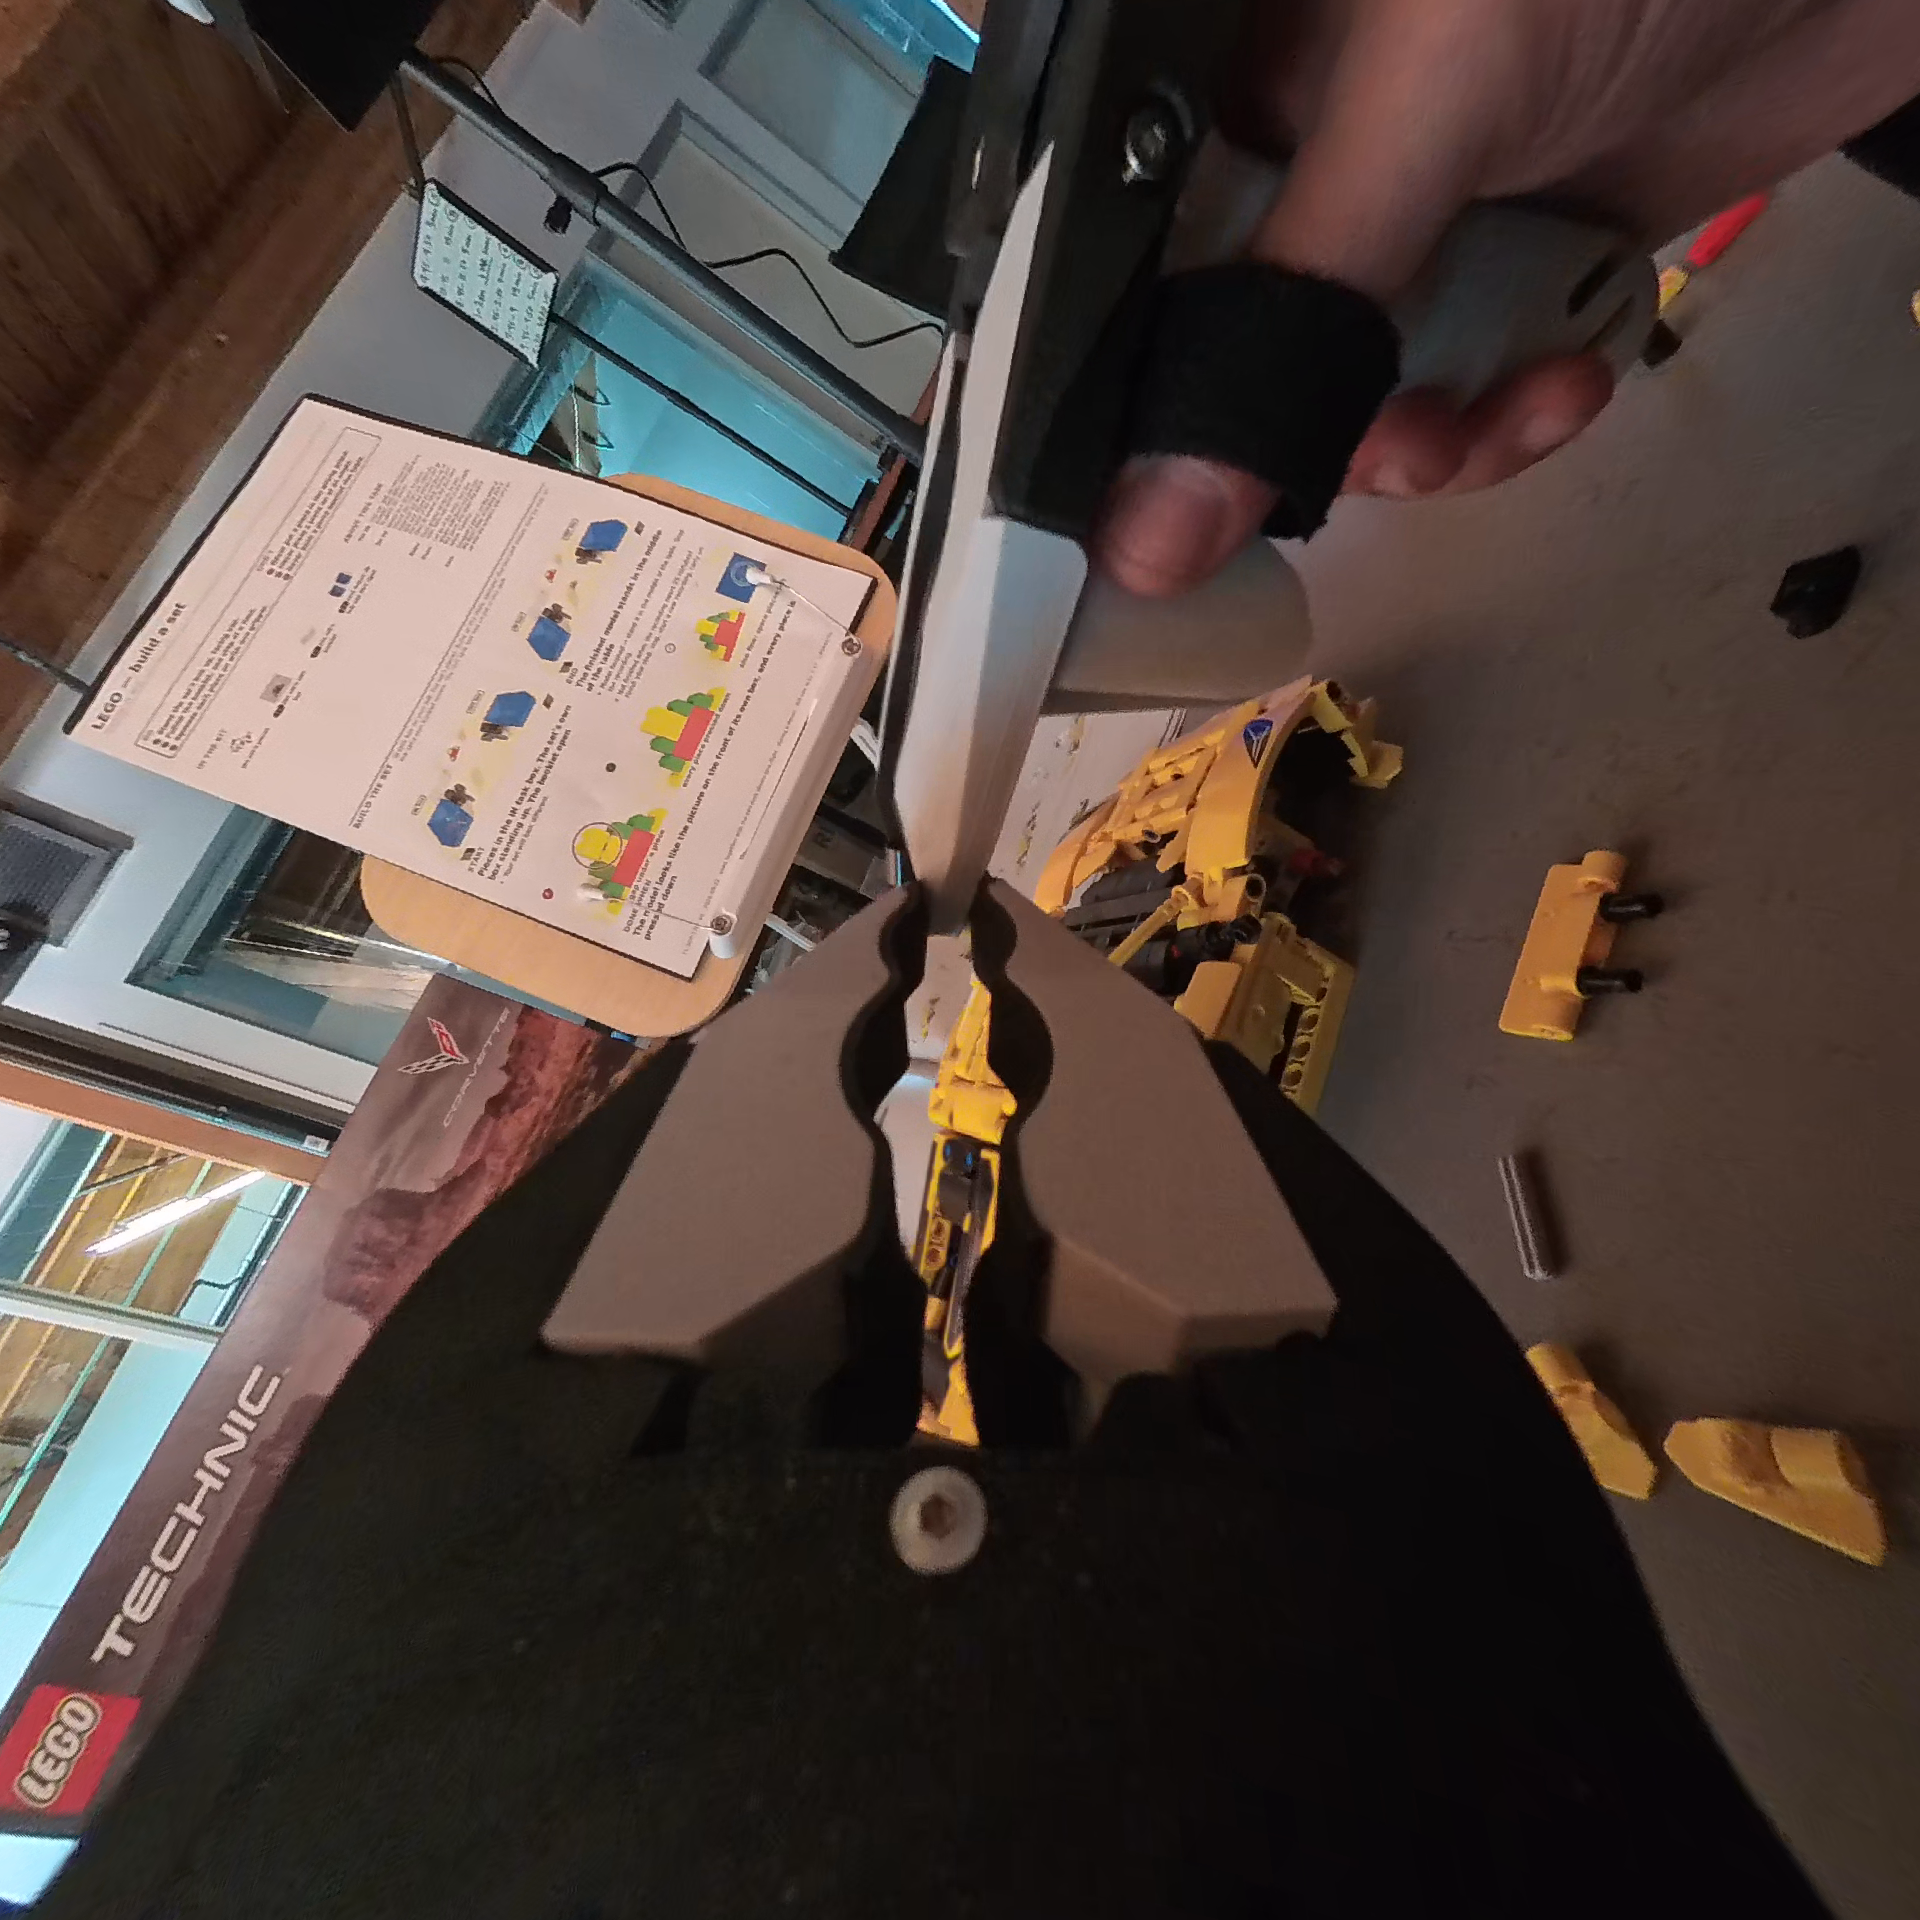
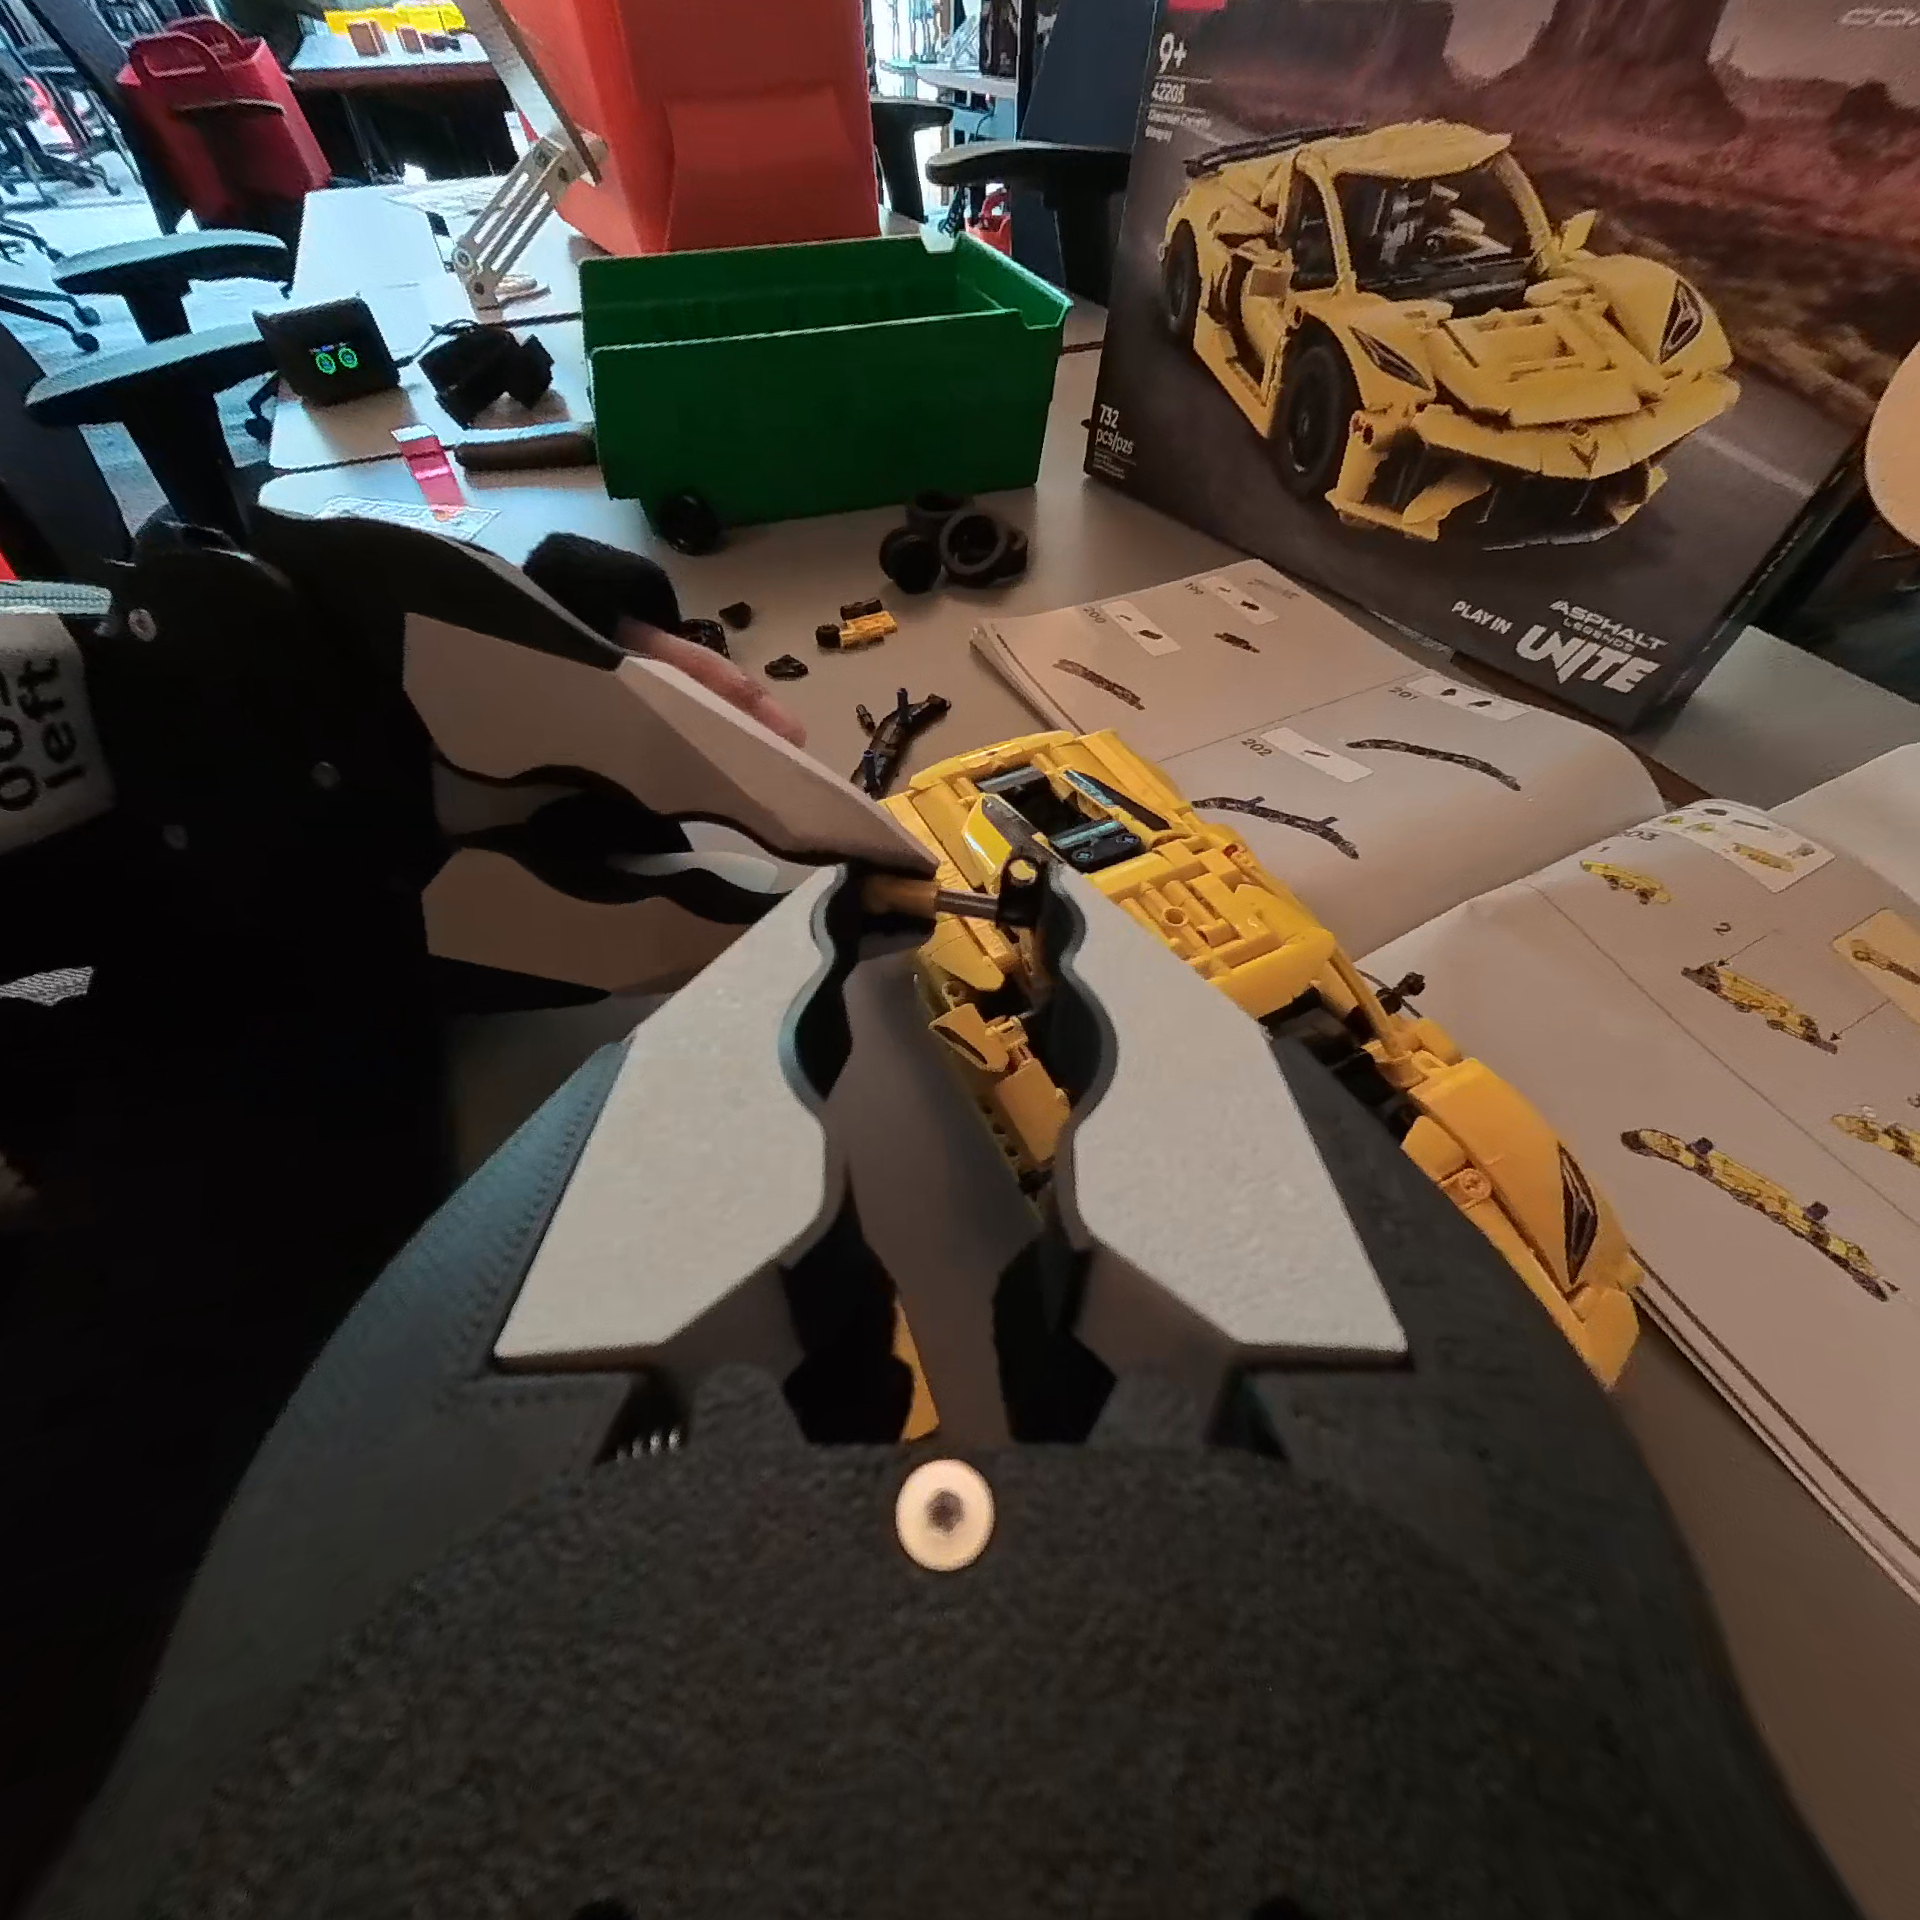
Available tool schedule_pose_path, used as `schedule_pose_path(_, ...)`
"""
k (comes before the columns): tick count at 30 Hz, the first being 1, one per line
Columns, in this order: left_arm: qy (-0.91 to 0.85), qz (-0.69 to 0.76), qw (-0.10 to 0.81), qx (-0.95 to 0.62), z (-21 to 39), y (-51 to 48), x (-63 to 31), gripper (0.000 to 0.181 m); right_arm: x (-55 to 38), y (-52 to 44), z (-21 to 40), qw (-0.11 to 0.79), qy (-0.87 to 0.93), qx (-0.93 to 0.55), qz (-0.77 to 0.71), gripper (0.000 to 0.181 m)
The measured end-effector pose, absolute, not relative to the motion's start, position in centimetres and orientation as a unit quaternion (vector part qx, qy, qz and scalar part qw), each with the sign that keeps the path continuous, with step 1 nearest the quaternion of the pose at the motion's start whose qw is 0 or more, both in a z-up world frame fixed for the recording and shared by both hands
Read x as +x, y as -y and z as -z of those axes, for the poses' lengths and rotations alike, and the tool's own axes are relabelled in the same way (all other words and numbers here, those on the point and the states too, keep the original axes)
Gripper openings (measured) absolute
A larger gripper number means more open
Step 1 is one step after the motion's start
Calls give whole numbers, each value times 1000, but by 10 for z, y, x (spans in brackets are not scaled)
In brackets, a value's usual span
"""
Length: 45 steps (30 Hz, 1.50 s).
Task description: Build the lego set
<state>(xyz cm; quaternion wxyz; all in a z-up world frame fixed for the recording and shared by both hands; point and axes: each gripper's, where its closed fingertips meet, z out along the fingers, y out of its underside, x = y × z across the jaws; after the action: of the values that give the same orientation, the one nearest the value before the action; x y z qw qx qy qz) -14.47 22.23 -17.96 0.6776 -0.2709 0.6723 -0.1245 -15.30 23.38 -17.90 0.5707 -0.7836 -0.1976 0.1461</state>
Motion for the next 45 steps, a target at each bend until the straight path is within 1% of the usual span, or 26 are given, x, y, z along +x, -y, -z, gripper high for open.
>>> schedule_pose_path(10, -671, 128, 674, -282, 182, -222, -144, 7, -154, -233, 183, 554, 177, -796, -164, 34)
schedule_pose_path(11, -670, 129, 674, -283, 181, -222, -144, 7, -156, -232, 183, 553, 180, -796, -170, 29)
schedule_pose_path(14, -669, 126, 677, -281, 181, -223, -144, 7, -156, -232, 181, 556, 183, -796, -154, 28)
schedule_pose_path(21, -667, 124, 676, -288, 179, -226, -145, 7, -156, -236, 178, 573, 166, -784, -171, 29)
schedule_pose_path(22, -668, 124, 675, -288, 180, -226, -145, 7, -155, -237, 178, 576, 169, -782, -169, 29)
schedule_pose_path(24, -669, 122, 676, -285, 180, -226, -145, 7, -149, -239, 179, 575, 162, -786, -159, 41)
schedule_pose_path(25, -669, 122, 675, -285, 180, -225, -145, 7, -149, -238, 179, 575, 163, -786, -159, 41)
schedule_pose_path(28, -670, 120, 676, -283, 180, -225, -145, 7, -153, -236, 179, 577, 173, -782, -160, 32)
schedule_pose_path(30, -671, 119, 674, -284, 181, -225, -145, 7, -154, -236, 179, 579, 181, -781, -147, 29)
schedule_pose_path(36, -671, 127, 671, -289, 184, -223, -145, 7, -154, -234, 182, 568, 177, -791, -141, 28)
schedule_pose_path(37, -670, 129, 672, -289, 183, -222, -145, 7, -157, -232, 181, 568, 185, -789, -146, 23)
schedule_pose_path(45, -670, 134, 666, -298, 183, -224, -145, 7, -157, -234, 182, 566, 151, -792, -171, 23)
